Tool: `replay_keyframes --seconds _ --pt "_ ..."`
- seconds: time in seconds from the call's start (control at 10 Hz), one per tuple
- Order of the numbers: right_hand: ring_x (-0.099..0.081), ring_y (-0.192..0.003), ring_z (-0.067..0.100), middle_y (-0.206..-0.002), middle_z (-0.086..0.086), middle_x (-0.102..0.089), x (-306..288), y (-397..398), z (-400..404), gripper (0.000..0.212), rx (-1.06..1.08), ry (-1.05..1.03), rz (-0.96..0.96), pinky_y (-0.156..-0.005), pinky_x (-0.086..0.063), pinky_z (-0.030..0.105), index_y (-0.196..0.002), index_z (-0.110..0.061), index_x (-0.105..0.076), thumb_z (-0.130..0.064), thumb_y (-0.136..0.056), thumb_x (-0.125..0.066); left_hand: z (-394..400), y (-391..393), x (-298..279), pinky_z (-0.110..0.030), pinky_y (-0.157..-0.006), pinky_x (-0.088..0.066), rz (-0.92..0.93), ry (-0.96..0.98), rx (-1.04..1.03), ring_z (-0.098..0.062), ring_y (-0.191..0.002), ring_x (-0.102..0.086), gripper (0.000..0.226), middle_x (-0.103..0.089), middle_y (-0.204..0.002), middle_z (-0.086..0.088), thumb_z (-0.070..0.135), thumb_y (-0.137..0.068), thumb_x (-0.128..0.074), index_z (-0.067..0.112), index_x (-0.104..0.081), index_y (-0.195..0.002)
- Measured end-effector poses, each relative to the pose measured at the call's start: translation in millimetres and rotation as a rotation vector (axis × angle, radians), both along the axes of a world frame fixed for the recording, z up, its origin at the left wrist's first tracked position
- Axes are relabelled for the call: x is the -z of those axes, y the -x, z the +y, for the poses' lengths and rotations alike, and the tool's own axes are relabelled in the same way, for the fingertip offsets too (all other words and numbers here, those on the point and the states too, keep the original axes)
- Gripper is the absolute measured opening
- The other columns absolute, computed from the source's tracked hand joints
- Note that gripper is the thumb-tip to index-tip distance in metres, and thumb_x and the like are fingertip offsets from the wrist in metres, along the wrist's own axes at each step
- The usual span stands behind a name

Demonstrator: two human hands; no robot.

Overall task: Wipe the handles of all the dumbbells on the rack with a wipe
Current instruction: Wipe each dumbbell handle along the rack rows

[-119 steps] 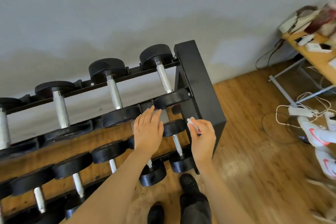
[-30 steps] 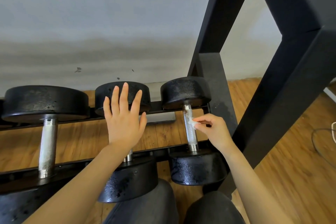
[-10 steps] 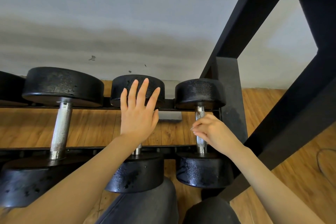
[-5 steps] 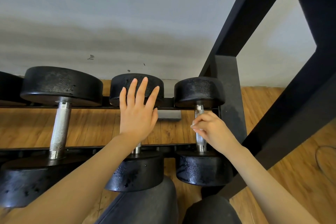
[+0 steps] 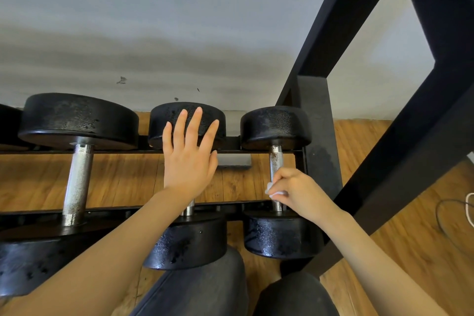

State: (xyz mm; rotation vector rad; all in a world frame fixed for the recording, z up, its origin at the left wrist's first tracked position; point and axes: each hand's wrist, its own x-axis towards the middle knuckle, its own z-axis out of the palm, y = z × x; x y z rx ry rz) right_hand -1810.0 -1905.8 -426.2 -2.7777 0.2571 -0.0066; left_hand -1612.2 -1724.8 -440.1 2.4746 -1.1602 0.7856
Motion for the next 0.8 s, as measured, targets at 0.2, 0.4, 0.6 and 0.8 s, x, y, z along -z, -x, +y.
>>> replay_keyframes --seconds 0.2,0.4,0.6,0.8 --pt "-0.058 -0.089 0.017 -0.093 -0.006 -0.055 -5.3 -8.6 -5.8 0.009 -0.001 0.123 0.015 -0.068 -0.053 0.032 -0.089 -0.024 -0.076 -0.025 -0.084 -0.069 -0.1 -0.2 -0.1 -0.056 -0.116 -0.013 0.003 0.003 -0.002 -0.040 -0.144 -0.023 0.060 -0.033 -0.155 -0.018 0.029 -0.087 -0.064 0.019 -0.046 -0.144" --pt "-0.057 -0.095 0.014 -0.097 -0.006 -0.060 -6.2 -12.1 6.3 0.011 -0.163 0.148 0.201 -0.072 -0.042 0.021 -0.089 -0.022 -0.077 -0.025 -0.087 -0.066 0.6 -1.3 0.7 -0.056 -0.116 -0.013 0.001 -0.013 0.001 -0.040 -0.145 -0.023 0.061 -0.031 -0.156 -0.018 0.030 -0.088 -0.064 0.020 -0.045 -0.145" --pt "-0.054 -0.081 0.002 -0.081 -0.019 -0.052 -12.6 -3.5 -11.2 0.007 -0.059 -0.065 0.181 -0.069 -0.041 0.012 -0.083 -0.029 -0.078 -0.023 -0.079 -0.076 1.1 -2.4 1.1 -0.057 -0.115 -0.015 -0.007 -0.014 0.004 -0.040 -0.144 -0.023 0.062 -0.032 -0.155 -0.018 0.030 -0.087 -0.064 0.020 -0.044 -0.145" --pt "-0.060 -0.079 0.005 -0.083 -0.013 -0.061 -6.8 6.4 -15.0 0.010 0.006 -0.281 0.193 -0.077 -0.049 0.018 -0.083 -0.026 -0.078 -0.022 -0.074 -0.081 0.7 -2.4 0.9 -0.057 -0.115 -0.015 -0.009 -0.002 0.009 -0.040 -0.144 -0.023 0.062 -0.033 -0.155 -0.018 0.030 -0.087 -0.065 0.020 -0.045 -0.145"
